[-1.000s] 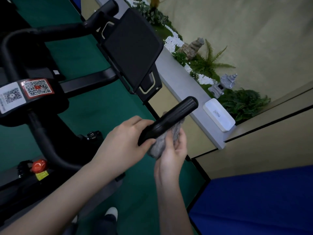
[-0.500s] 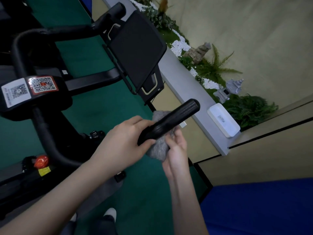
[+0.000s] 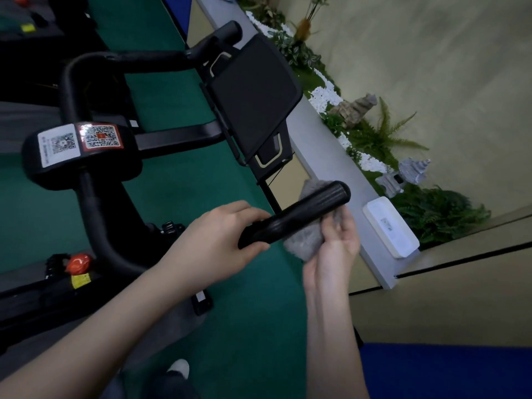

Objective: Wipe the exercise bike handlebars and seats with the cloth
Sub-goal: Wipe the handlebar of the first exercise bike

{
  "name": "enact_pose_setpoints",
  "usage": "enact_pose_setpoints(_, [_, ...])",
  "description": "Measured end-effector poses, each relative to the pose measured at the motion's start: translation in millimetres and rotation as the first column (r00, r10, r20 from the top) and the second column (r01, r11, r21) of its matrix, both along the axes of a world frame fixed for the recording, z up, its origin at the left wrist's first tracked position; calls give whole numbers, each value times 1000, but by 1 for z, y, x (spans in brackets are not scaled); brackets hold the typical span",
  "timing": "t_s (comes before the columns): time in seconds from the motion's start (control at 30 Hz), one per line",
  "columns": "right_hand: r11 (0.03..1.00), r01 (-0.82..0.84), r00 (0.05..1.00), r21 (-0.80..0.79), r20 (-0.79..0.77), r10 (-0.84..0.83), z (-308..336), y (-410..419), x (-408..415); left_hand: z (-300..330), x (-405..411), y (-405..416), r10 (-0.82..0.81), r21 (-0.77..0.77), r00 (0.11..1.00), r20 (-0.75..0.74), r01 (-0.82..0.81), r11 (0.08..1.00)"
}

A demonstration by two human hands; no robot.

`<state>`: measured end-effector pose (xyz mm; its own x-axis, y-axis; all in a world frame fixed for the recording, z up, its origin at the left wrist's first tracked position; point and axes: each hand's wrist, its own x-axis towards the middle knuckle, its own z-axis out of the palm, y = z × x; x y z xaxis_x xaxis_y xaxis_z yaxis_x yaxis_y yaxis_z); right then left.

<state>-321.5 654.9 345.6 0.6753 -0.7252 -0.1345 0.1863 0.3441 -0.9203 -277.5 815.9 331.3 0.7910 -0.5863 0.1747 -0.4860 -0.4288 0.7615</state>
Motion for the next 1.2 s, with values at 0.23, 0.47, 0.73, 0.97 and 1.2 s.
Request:
enact_pose_setpoints(0.23, [871, 13, 1000, -492, -13, -23, 29, -31, 12, 2, -1, 0, 41, 25, 999, 31, -42, 999])
enact_pose_setpoints(0.47, [319, -575, 816, -754, -500, 288, 84, -65, 11, 4, -2, 1, 108, 29, 994, 12, -109, 994])
enact_pose_setpoints(0.73, [-545, -756, 477, -362, -875, -80, 120, -41, 60, 7, -2, 2, 112, 44, 993, -24, -111, 993])
enact_pose_setpoints(0.97, [-722, -645, 454, -250, -886, -99, 104, -3, 61, 7, -3, 2, 135, 47, 991, -16, -134, 990])
enact_pose_setpoints(1.2, [-672, -728, 334, -134, -926, -177, 114, -19, 77, 7, -2, 2, 119, 48, 992, -32, -118, 992])
